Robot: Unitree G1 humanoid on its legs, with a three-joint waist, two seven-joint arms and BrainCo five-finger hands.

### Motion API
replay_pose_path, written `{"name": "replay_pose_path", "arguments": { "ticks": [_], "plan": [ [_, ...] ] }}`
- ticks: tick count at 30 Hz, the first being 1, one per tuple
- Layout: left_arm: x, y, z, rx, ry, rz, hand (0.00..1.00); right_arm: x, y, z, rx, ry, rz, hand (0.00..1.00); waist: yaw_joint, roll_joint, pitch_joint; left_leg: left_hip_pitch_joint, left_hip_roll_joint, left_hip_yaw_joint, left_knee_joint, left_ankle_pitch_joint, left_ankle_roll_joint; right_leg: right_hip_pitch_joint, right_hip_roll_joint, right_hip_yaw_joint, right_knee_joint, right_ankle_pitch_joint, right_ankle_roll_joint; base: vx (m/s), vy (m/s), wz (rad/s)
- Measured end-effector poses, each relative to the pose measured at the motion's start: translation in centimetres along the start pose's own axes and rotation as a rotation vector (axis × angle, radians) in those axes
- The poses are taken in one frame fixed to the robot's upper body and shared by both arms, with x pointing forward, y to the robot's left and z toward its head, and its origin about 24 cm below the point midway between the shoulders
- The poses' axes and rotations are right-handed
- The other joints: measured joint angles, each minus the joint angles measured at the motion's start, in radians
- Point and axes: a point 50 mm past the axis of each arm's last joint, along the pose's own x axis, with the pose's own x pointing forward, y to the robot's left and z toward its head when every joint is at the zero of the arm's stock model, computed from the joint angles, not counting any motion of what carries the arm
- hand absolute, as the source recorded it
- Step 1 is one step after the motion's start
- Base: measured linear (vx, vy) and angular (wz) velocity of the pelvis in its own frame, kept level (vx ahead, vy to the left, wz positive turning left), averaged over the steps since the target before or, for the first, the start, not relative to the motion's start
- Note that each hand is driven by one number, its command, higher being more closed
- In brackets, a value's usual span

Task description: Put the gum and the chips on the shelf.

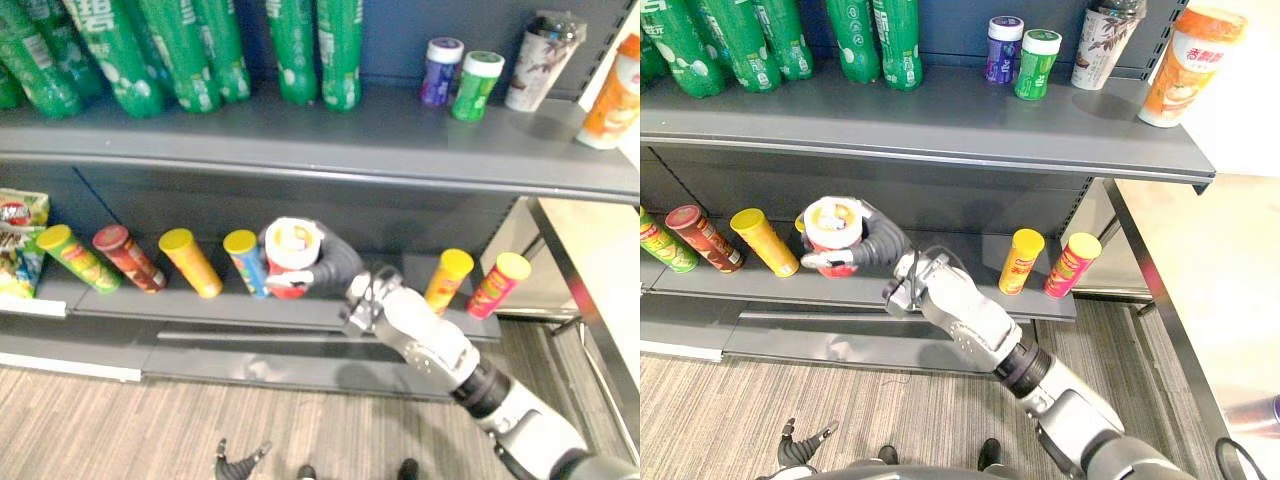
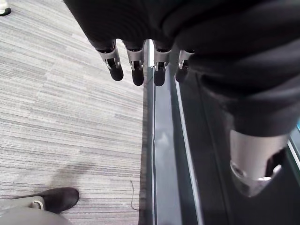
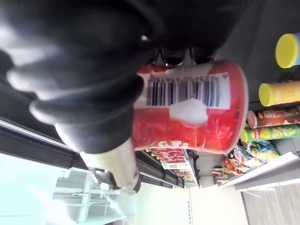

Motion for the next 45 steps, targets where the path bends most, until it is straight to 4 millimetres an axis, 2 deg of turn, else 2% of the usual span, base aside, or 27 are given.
{"name": "replay_pose_path", "arguments": {
  "ticks": [5, 10, 19, 24, 28, 33, 45],
  "plan": [
    [0.1, 0.2, 0.0, 0.005, 0.001, 0.002, 0.0, 1.5, -1.4, 3.2, -0.067, -0.092, -0.067, 1.0, 0.002, -0.01, -0.007, -0.001, 0.003, -0.004, -0.001, 0.003, -0.001, 0.001, 0.003, -0.002, 0.0, 0.0, 0.0, 0.0, -0.004, 0.02],
    [0.2, 0.2, 0.0, 0.009, 0.001, -0.014, 0.0, 2.3, -2.9, 4.7, -0.15, -0.108, -0.136, 1.0, 0.001, -0.012, -0.009, 0.002, 0.006, 0.002, -0.004, 0.007, -0.003, -0.001, 0.006, 0.002, 0.0, 0.004, -0.006, -0.01, -0.004, -0.02],
    [0.4, 0.5, 0.1, 0.054, -0.013, -0.033, 0.0, 2.3, -6.2, 8.1, -0.261, -0.164, -0.298, 1.0, -0.001, -0.018, -0.015, 0.008, 0.019, 0.02, -0.023, 0.023, -0.012, -0.013, 0.021, 0.018, 0.0, 0.01, -0.015, -0.01, -0.013, -0.06],
    [0.4, 0.5, 0.0, 0.056, -0.007, -0.038, 0.0, 1.8, -8.5, 8.6, -0.313, -0.137, -0.429, 1.0, 0.001, -0.019, -0.026, 0.011, 0.023, 0.02, -0.042, 0.038, -0.014, -0.018, 0.028, 0.017, -0.001, 0.014, -0.02, 0.0, 0.0, 0.0],
    [0.3, 0.4, -0.1, 0.057, -0.004, -0.061, 0.0, 1.0, -11.2, 9.7, -0.339, -0.132, -0.548, 1.0, 0.002, -0.02, -0.026, 0.024, 0.024, 0.018, -0.071, 0.055, -0.016, -0.017, 0.03, 0.012, -0.001, 0.016, -0.023, 0.0, -0.002, 0.01],
    [0.3, 0.5, -0.3, 0.046, 0.006, -0.091, 0.0, 0.3, -12.7, 10.8, -0.357, -0.139, -0.609, 1.0, 0.004, -0.02, -0.027, 0.024, 0.029, 0.015, -0.075, 0.062, -0.016, -0.017, 0.034, 0.008, -0.001, 0.016, -0.023, 0.0, 0.0, 0.0],
    [0.4, 0.4, 0.0, 0.041, -0.005, -0.138, 0.0, -0.8, -16.0, 10.8, -0.394, -0.009, -0.704, 1.0, 0.013, -0.021, -0.027, 0.022, 0.036, 0.009, -0.078, 0.07, -0.02, -0.018, 0.041, 0.0, -0.002, 0.015, -0.023, 0.0, 0.0, 0.0]
  ]
}}
